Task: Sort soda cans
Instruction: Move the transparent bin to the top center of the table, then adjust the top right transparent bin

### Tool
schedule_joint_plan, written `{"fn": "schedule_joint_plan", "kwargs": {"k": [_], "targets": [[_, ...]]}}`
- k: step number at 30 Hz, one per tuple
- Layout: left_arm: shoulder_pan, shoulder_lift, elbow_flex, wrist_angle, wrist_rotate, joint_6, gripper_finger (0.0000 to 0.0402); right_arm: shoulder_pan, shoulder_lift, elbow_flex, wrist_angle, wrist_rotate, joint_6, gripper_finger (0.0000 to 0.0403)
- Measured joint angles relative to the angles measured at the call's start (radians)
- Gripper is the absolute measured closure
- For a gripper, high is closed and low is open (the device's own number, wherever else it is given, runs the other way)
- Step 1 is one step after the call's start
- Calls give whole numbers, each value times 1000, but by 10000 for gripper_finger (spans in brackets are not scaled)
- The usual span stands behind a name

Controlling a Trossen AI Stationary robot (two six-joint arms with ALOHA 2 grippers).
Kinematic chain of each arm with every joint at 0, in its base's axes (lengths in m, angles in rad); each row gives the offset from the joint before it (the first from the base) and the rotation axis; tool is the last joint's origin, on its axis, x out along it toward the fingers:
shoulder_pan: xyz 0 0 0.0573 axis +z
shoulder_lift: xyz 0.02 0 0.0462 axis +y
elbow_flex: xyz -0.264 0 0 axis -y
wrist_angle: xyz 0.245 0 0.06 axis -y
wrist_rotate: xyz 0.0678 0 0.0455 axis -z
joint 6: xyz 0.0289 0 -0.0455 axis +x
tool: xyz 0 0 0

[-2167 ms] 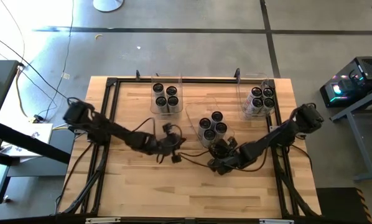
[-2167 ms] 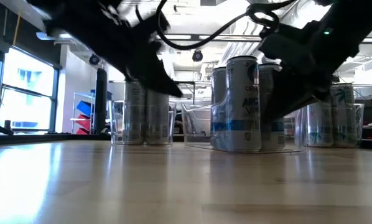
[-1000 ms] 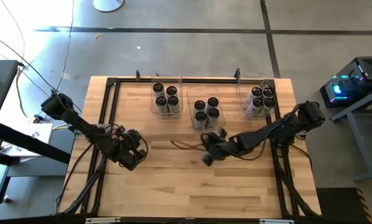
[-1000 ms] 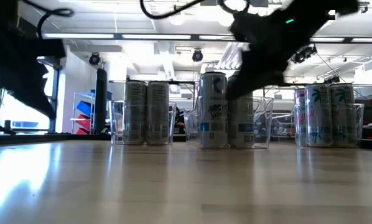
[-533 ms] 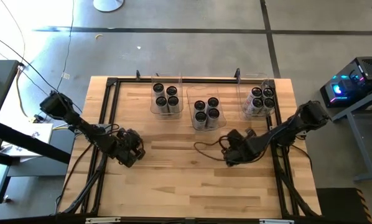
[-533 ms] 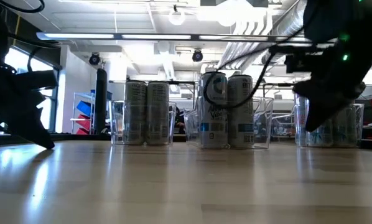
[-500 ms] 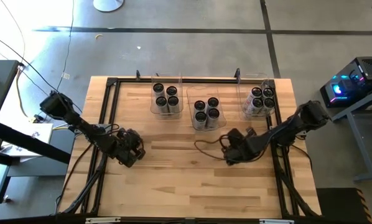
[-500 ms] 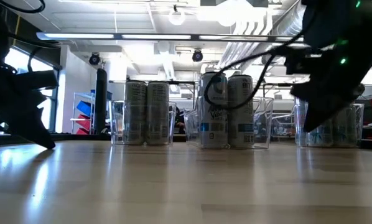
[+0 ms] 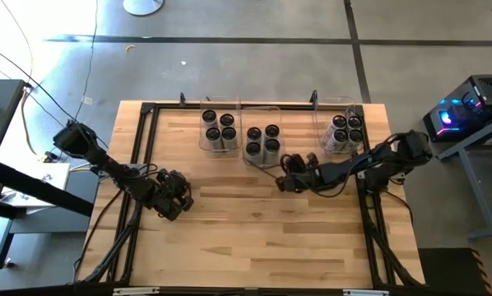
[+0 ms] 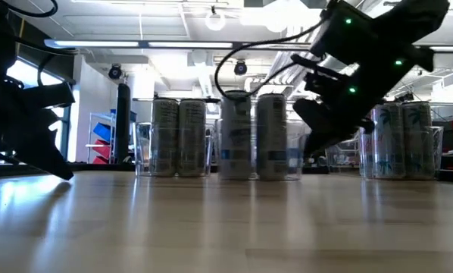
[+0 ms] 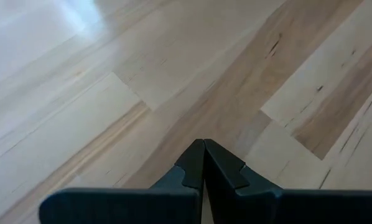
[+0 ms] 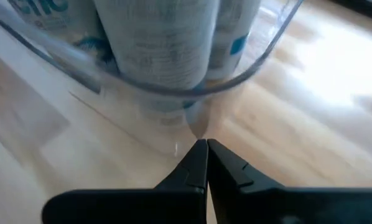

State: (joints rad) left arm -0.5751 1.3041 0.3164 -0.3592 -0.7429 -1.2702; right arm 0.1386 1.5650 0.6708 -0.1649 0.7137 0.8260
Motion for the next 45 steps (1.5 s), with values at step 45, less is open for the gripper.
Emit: {"fn": "schedule_joint_plan", "kwargs": {"k": [45], "targets": [[-1,-238,2,53,-50,191,401,-75,-145,3,-87,-67,-102,403]]}}
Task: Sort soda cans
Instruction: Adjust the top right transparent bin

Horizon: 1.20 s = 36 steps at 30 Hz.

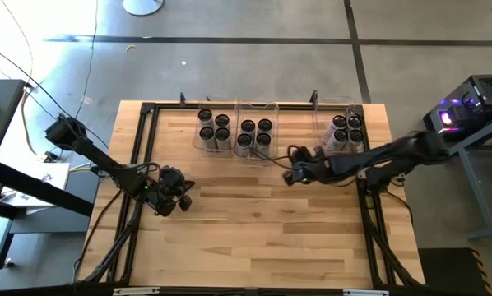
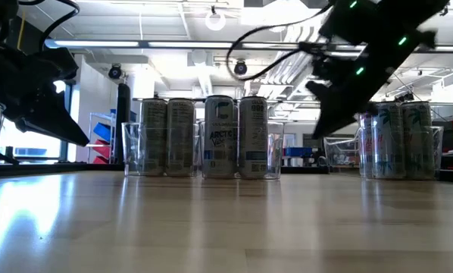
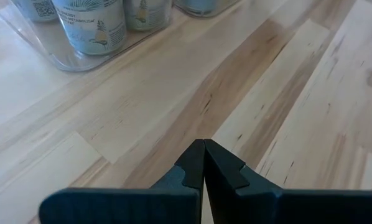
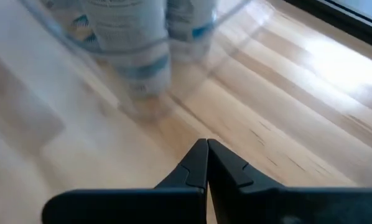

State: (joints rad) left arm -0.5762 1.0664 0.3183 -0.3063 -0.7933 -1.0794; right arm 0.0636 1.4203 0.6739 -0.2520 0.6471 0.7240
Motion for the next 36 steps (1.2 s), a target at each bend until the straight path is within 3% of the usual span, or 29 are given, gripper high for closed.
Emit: {"fn": "schedule_joint_plan", "kwargs": {"k": [4,7,11,17,20,25,36], "targets": [[0,0,0,15,-2,3,401,8,-196,28,-268,-93,24,403],[0,0,0,22,-18,16,401,-17,-307,84,-413,-148,-92,403],[0,0,0,22,-32,17,401,-68,-368,156,-546,-131,-206,400],[0,0,0,20,-31,17,401,-207,-331,214,-718,-178,-232,338],[0,0,0,20,-30,17,401,-272,-286,214,-737,-239,-240,284],[0,0,0,19,-29,18,401,-333,-196,214,-729,-215,-342,216],[0,0,0,20,-29,11,401,-365,-45,216,-765,-240,-359,227]]}}
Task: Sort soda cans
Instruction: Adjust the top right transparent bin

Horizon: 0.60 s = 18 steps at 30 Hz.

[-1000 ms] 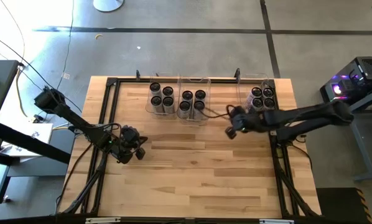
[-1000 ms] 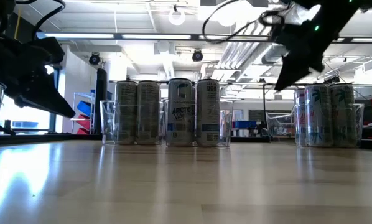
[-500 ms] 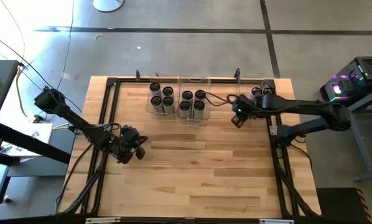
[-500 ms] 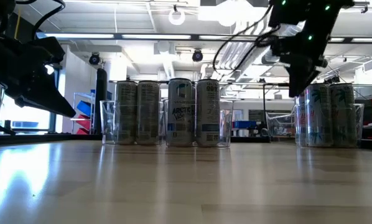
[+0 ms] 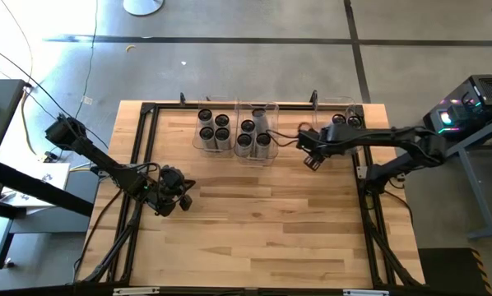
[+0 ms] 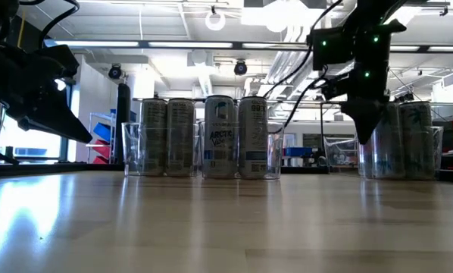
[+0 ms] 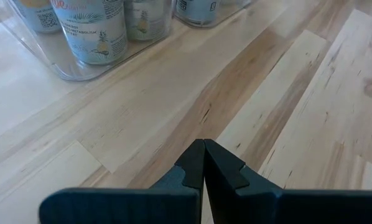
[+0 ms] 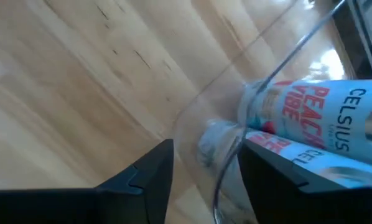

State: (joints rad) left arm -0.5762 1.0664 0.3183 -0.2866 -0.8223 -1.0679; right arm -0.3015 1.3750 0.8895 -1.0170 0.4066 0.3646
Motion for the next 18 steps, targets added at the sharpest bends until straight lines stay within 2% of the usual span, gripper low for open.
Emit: {"fn": "schedule_joint_plan", "kwargs": {"k": [5,13,15,18], "targets": [[0,0,0,0,0,0,401,0,31,-1,-3,-52,2,268],[0,0,0,1,0,-1,401,1,31,0,-1,-81,27,383],[0,0,0,0,0,-2,401,6,31,1,6,-87,28,393],[0,0,0,1,0,-2,401,20,32,6,17,-94,39,383]]}}
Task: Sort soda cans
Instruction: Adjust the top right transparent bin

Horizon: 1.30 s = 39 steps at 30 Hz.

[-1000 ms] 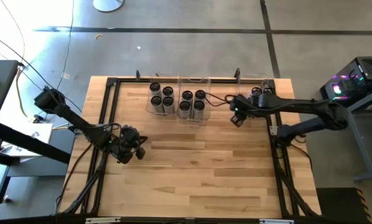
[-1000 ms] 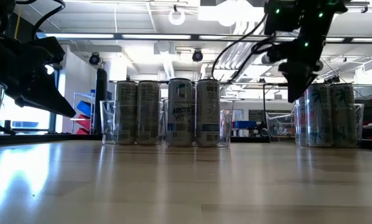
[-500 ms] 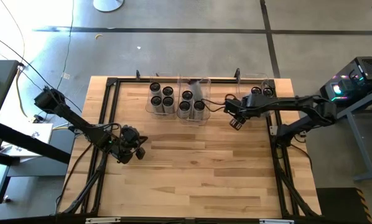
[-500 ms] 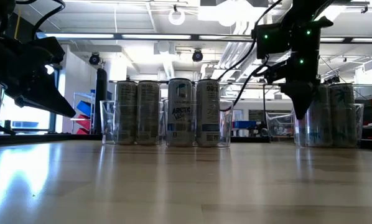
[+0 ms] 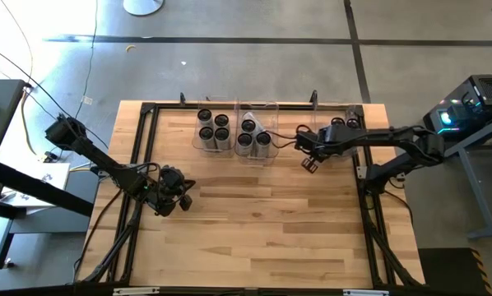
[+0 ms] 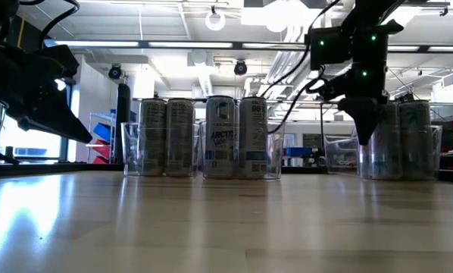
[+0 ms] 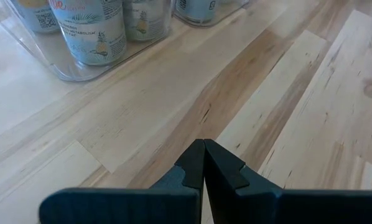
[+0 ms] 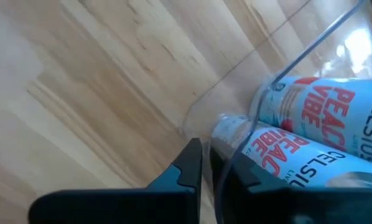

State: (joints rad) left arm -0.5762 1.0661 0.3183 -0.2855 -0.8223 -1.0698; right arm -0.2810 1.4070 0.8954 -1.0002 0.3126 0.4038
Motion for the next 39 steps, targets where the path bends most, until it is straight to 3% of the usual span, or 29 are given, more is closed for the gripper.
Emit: {"fn": "schedule_joint_plan", "kwargs": {"k": [16,34,39], "targets": [[0,0,0,1,-3,0,401,92,3,21,199,-16,-99,396],[0,0,0,17,-3,0,401,94,0,22,336,-21,-151,395],[0,0,0,20,-3,7,401,94,1,21,342,-23,-139,377]]}}
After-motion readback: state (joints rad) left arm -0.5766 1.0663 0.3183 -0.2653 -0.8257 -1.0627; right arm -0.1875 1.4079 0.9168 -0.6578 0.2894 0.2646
